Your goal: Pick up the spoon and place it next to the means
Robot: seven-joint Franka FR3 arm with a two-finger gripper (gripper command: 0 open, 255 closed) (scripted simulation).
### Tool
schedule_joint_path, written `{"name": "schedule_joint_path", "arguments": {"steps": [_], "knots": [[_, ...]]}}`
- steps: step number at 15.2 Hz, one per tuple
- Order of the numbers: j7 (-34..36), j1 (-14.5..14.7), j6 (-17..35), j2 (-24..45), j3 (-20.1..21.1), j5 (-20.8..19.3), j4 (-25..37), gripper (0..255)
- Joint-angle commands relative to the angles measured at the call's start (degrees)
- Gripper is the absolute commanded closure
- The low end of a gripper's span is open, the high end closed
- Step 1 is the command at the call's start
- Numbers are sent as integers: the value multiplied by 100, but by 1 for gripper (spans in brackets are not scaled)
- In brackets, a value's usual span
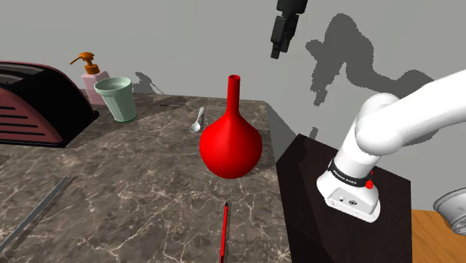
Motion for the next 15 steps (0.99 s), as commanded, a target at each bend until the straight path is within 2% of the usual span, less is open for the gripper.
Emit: {"name": "schedule_joint_path", "arguments": {"steps": [1, 8, 15], "knots": [[0, 0, 0, 0, 0, 0, 0, 0], [1656, -278, 1089, 932, 644, 533, -190, 0], [3236, -550, 2185, 2193, 1174, 813, 6, 0]]}}
